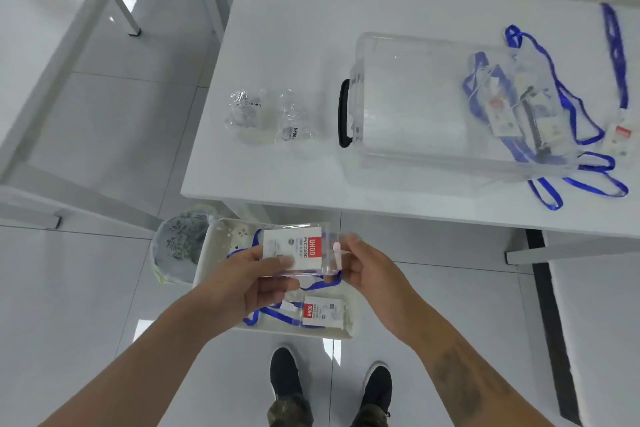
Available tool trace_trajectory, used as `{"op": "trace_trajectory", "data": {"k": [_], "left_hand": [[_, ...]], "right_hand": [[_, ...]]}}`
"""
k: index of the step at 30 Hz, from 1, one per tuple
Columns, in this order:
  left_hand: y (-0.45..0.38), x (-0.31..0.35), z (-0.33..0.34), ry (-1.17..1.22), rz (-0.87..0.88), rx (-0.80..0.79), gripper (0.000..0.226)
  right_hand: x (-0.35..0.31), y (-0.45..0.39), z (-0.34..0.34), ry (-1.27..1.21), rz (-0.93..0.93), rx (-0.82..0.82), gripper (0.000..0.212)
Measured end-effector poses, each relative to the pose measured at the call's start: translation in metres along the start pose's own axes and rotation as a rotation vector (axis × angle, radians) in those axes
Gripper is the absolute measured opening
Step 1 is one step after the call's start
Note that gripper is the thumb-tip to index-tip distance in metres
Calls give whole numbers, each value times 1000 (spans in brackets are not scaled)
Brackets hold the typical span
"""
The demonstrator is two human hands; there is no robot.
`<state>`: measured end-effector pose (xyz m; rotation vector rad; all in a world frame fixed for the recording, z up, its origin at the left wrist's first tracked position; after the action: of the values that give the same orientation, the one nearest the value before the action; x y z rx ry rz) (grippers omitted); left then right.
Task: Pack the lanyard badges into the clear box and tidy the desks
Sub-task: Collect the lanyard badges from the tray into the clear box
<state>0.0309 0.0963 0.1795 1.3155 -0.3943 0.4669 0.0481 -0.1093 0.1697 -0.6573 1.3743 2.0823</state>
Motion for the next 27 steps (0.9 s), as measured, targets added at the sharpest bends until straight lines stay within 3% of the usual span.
{"op": "trace_trajectory", "data": {"k": [3, 6, 11, 13, 16, 18, 21, 23, 25, 27], "left_hand": [[5, 6, 8, 99, 34, 20, 30], [3, 9, 16, 78, 93, 71, 22], [-2, 10, 22, -423, 268, 369, 7], [1, 13, 21, -653, 363, 476, 12], [4, 15, 13, -941, 409, 496, 17], [9, 19, 7, -1000, 372, 368, 9], [22, 28, 3, -657, 221, 32, 17], [29, 32, 5, -355, 149, -88, 29], [30, 33, 10, -118, 138, -83, 33], [23, 32, 15, -12, 136, 17, 31]], "right_hand": [[2, 4, 15, -151, 39, 106, 41], [12, 7, 32, 124, 47, 139, 27], [24, 16, 43, 843, -160, 23, 28], [7, 18, 46, 1056, -244, 20, 29], [-30, 18, 45, 1083, -359, 83, 24], [-52, 15, 37, 912, -383, 137, 19], [-65, 7, 23, 549, -324, 129, 10], [-61, 7, 18, 304, -215, 126, 9], [-46, 8, 17, 291, -139, 143, 18], [-26, 13, 22, 447, -107, 128, 26]]}}
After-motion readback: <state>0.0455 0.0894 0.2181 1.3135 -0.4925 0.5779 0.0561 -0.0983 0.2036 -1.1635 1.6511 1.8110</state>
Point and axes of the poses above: each hand's wrist, its own y-axis away from the middle knuckle, its own z-axis out of the palm, x = y × z, the point moved 1 cm from there along -y, towards the middle knuckle, and after that the axes turned 13 degrees about -y, right-handed, at the moved point
